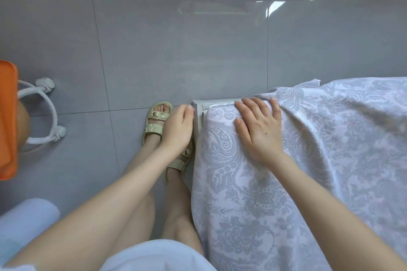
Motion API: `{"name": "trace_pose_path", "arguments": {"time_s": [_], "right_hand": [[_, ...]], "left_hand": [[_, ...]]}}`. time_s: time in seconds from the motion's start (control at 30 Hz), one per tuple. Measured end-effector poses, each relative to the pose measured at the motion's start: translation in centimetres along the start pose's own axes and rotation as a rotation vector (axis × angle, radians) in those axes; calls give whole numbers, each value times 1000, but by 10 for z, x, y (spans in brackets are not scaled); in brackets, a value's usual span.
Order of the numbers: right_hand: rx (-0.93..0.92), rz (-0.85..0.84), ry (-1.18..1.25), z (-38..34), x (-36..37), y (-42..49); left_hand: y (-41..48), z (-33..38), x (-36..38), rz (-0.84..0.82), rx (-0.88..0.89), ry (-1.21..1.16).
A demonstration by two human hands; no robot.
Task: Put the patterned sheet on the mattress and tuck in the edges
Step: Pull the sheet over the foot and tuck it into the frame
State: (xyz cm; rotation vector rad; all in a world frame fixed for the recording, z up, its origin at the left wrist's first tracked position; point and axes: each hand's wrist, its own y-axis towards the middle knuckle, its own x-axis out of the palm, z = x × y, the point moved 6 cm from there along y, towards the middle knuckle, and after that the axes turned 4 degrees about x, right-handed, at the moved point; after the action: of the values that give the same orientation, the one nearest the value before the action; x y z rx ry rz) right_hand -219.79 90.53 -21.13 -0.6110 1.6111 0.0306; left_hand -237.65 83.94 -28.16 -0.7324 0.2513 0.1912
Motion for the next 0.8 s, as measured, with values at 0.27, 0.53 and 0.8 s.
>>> {"name": "trace_pose_path", "arguments": {"time_s": [0.27, 0.53, 0.8], "right_hand": [[-559, -5, 32, -91, -17, -57], [-893, -354, -447, -115, 62, -92], [-886, -668, -692, -139, 92, -86]], "left_hand": [[-122, -99, 36, -265, -600, -491], [-153, -146, 42, -83, -546, -500], [-206, -177, 84, -201, -625, -759]]}}
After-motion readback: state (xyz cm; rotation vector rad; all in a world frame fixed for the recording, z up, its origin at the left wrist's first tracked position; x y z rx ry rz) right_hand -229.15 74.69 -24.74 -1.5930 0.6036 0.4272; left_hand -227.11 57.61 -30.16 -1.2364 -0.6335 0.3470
